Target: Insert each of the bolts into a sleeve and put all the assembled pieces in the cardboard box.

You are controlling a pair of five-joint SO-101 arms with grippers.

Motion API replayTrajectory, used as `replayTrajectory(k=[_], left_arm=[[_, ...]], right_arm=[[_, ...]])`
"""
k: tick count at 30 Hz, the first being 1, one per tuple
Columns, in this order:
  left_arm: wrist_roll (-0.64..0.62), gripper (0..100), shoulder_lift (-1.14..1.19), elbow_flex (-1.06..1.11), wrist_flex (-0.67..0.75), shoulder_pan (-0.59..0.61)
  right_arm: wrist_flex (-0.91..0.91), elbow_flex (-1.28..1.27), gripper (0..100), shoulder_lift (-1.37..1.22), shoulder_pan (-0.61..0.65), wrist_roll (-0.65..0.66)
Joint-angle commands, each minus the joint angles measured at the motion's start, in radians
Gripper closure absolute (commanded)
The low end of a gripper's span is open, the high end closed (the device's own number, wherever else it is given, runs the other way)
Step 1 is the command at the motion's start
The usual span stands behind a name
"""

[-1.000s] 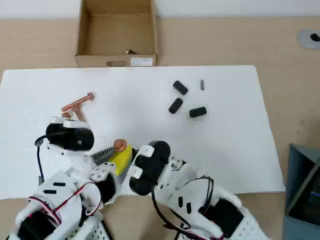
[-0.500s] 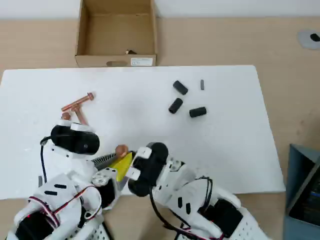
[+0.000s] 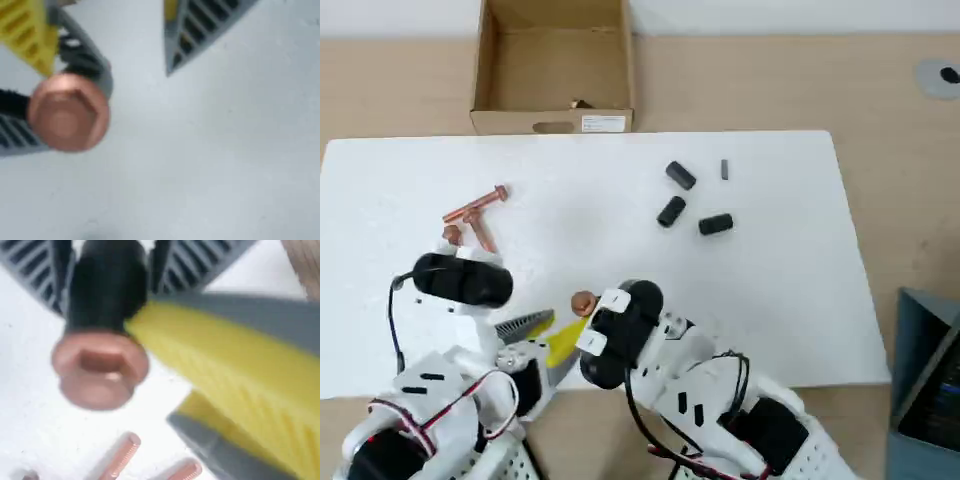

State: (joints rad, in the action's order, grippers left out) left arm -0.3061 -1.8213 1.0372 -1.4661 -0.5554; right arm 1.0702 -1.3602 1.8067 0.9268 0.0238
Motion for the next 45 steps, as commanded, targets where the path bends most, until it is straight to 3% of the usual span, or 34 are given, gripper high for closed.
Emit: replayTrajectory(k=[1, 5, 8, 13, 21, 26, 33, 38, 45], left_arm=[[0.003, 97, 0.002, -0.107, 0.005, 0.041], [0.008, 100, 0.002, -0.189, 0.0, 0.069], [0.08, 100, 0.001, -0.218, 0.0, 0.115], [0.195, 100, -0.001, -0.198, 0.0, 0.282], [0.402, 100, -0.001, 0.078, 0.018, 0.657], [0.422, 100, -0.002, 0.273, 0.141, 0.807], [0.413, 100, -0.002, 0.443, 0.236, 0.821], [0.281, 100, -0.002, 0.502, 0.269, 0.816], [0.249, 100, -0.004, 0.571, 0.272, 0.816]], right_arm=[[-0.021, 0.007, 98.9, 0.117, 0.002, 0.002], [-0.021, 0.007, 98.9, 0.117, -0.028, 0.0], [-0.021, 0.008, 98.9, 0.117, -0.104, 0.0], [-0.021, 0.013, 98.9, 0.117, -0.226, -0.002], [0.092, 0.156, 98.9, 0.024, -0.351, -0.127], [0.1, 0.315, 98.9, -0.177, -0.409, -0.186], [0.091, 0.607, 98.9, -0.545, -0.414, -0.213], [-0.008, 0.765, 98.9, -0.777, -0.45, -0.204], [-0.175, 0.992, 98.9, -1.118, -0.496, -0.092]])
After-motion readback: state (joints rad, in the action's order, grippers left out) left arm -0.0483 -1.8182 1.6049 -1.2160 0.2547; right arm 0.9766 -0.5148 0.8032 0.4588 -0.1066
